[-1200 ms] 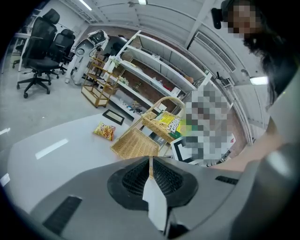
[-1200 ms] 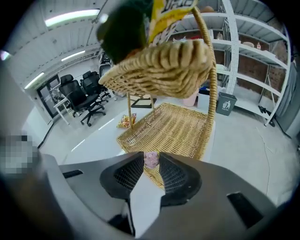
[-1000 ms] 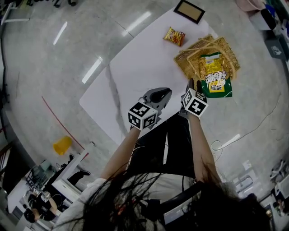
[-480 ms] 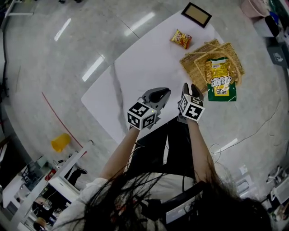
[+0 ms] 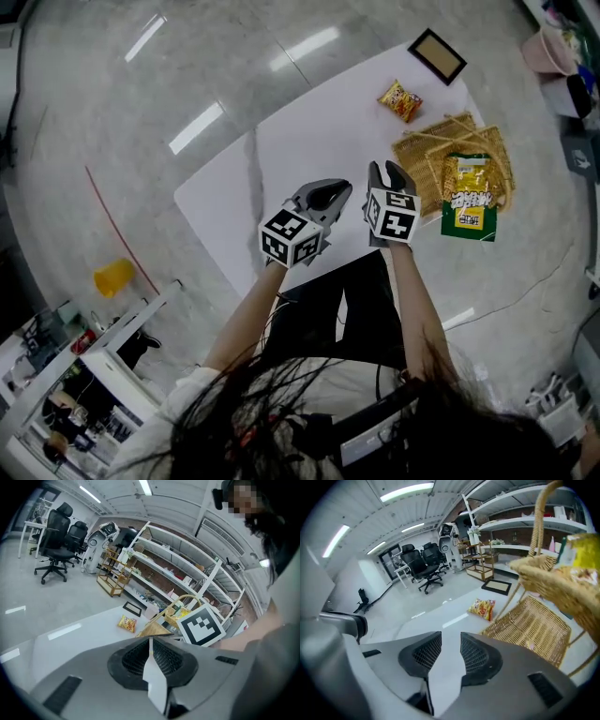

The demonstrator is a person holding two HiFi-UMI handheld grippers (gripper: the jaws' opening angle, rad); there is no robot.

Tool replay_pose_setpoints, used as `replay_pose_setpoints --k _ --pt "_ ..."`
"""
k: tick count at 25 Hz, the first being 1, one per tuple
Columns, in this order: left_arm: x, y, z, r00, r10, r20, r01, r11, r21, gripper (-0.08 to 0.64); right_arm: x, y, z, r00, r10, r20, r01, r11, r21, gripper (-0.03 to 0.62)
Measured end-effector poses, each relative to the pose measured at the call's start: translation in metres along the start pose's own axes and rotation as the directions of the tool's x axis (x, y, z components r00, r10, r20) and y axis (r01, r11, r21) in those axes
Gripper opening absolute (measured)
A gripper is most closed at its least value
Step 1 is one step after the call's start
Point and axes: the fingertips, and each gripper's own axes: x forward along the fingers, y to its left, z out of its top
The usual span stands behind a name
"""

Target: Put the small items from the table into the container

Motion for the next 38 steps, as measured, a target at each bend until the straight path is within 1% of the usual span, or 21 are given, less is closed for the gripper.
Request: replay_pose_setpoints --k 4,7,9,11,13,15,18,22,25,28,30,32,33,35,37,38 --pt "-0.001 0.007 0.019 0.999 0.025 0.036 -0.025 1.0 -0.005 0.017 0.006 0.012 0.036 0.996 0.093 -0.016 -0.094 0.993 -0.068 0.132" --pt "0.003 0.012 0.033 0.996 0.051 0.069 -0.05 0.999 -0.017 0.017 0.006 0.022 0.069 0.983 0.181 -0.035 -0.185 0.972 -0.146 0.132" --pt "0.006 0.013 0.04 0.994 0.065 0.088 -0.063 0.998 -0.025 0.017 0.005 0.028 0.092 0.971 0.234 -0.055 -0.241 0.947 -0.213 0.132" --pt "0.011 0.012 0.046 0.992 0.073 0.099 -0.071 0.997 -0.025 0.017 0.003 0.032 0.114 0.955 0.284 -0.089 -0.298 0.914 -0.276 0.132" --pt "0.019 0.011 0.05 0.991 0.079 0.104 -0.078 0.997 -0.018 0.017 0.003 0.032 0.136 0.932 0.337 -0.134 -0.362 0.879 -0.309 0.127" --pt "0.028 0.009 0.055 0.991 0.087 0.107 -0.086 0.996 -0.008 0.017 0.003 0.027 0.155 0.911 0.372 -0.178 -0.411 0.85 -0.328 0.127" --pt "0.041 0.007 0.061 0.987 0.105 0.118 -0.104 0.995 -0.011 0.017 0.005 0.021 0.183 0.892 0.394 -0.221 -0.45 0.806 -0.383 0.127" --pt "0.056 0.003 0.063 0.984 0.121 0.129 -0.119 0.993 -0.022 0.017 0.02 0.008 0.202 0.874 0.384 -0.298 -0.484 0.748 -0.454 0.127" --pt "0.068 0.002 0.067 0.985 0.121 0.127 -0.121 0.993 -0.009 0.017 0.034 -0.006 0.203 0.851 0.384 -0.359 -0.519 0.721 -0.459 0.127" --pt "0.077 0.001 0.07 0.984 0.119 0.131 -0.12 0.993 -0.006 0.017 0.044 -0.018 0.193 0.816 0.389 -0.428 -0.568 0.681 -0.462 0.127" --pt "0.08 0.004 0.072 0.985 0.12 0.128 -0.121 0.993 -0.001 0.017 0.05 -0.024 0.187 0.801 0.384 -0.46 -0.586 0.66 -0.47 0.127" --pt "0.083 0.008 0.075 0.984 0.121 0.128 -0.122 0.993 0.002 0.017 0.058 -0.034 0.181 0.796 0.364 -0.484 -0.589 0.652 -0.477 0.127" --pt "0.084 0.01 0.076 0.984 0.12 0.129 -0.122 0.993 0.001 0.017 0.063 -0.04 0.178 0.797 0.35 -0.492 -0.584 0.655 -0.48 0.127" --pt "0.089 0.014 0.075 0.985 0.117 0.13 -0.117 0.993 -0.003 0.017 0.073 -0.051 0.173 0.801 0.328 -0.501 -0.571 0.671 -0.473 0.127" --pt "0.093 0.019 0.07 0.986 0.114 0.12 -0.113 0.994 -0.008 0.017 0.083 -0.059 0.166 0.796 0.318 -0.515 -0.566 0.693 -0.447 0.127" --pt "0.096 0.023 0.068 0.987 0.113 0.112 -0.113 0.994 -0.009 0.017 0.088 -0.062 0.163 0.792 0.311 -0.525 -0.565 0.699 -0.438 0.127"
